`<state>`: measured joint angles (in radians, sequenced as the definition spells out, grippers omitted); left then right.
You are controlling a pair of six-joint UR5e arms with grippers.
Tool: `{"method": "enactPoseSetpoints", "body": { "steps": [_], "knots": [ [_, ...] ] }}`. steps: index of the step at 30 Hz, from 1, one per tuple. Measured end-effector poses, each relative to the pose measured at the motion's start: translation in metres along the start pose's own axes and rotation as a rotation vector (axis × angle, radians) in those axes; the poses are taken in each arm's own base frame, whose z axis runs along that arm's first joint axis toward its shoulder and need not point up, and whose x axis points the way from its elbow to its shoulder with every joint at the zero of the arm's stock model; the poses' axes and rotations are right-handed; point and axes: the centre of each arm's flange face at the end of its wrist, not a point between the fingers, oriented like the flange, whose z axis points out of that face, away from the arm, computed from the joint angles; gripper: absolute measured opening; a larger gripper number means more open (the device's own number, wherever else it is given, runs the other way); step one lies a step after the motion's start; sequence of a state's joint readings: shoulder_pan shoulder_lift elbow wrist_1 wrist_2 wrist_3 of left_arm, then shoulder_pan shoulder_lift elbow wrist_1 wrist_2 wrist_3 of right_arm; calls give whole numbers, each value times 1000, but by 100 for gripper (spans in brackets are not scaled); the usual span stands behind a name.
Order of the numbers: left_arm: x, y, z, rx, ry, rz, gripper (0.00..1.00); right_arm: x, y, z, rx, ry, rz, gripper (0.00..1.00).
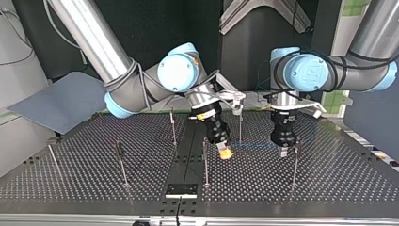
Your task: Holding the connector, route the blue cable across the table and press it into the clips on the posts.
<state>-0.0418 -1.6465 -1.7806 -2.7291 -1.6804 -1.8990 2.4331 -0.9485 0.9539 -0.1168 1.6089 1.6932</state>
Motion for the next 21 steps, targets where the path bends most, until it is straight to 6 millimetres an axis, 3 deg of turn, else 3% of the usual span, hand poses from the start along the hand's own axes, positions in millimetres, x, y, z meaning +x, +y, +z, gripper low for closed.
{"method": "enactPoseSetpoints", "body": {
  "steps": [14,17,21],
  "knots": [
    [0,-6,-7,10,-1,8,0,-3,-4,0,1,-7,-7,0],
    [4,-16,-21,31,10,12,0,-13,-18,1,13,-30,-27,0],
    [10,-24,-31,49,24,13,0,-41,-29,2,25,-93,-69,0]
  ]
}}
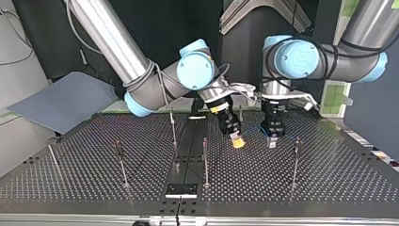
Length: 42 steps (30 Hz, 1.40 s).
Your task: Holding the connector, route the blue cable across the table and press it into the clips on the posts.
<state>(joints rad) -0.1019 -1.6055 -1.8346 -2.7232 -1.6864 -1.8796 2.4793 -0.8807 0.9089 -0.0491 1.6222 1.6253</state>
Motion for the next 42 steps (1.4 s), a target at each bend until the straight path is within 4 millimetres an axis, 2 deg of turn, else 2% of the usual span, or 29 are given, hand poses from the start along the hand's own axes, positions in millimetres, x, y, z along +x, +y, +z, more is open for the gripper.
{"method": "enactPoseSetpoints", "body": {
  "steps": [3,6,18,20,27,31,36,42],
  "knots": [
    [1,-2,-2,4,3,0,0,-20,-2,3,1,-43,-25,0],
    [2,-2,-2,4,4,0,0,-29,-2,4,1,-59,-35,0],
    [6,-2,-4,-1,16,7,0,-32,-1,4,-1,-67,-39,0],
    [13,1,-9,-17,33,22,0,-25,0,3,-4,-61,-36,0],
    [13,8,-16,-81,30,45,0,20,-2,-8,-11,-1,-26,0],
    [14,11,-17,-105,28,39,0,25,-2,-10,-22,2,-24,0],
    [25,12,-24,-103,39,38,0,8,5,-11,-62,-28,-23,0],
    [55,26,-35,-121,74,31,0,-20,11,-9,-78,-73,-26,0]
  ]
}}
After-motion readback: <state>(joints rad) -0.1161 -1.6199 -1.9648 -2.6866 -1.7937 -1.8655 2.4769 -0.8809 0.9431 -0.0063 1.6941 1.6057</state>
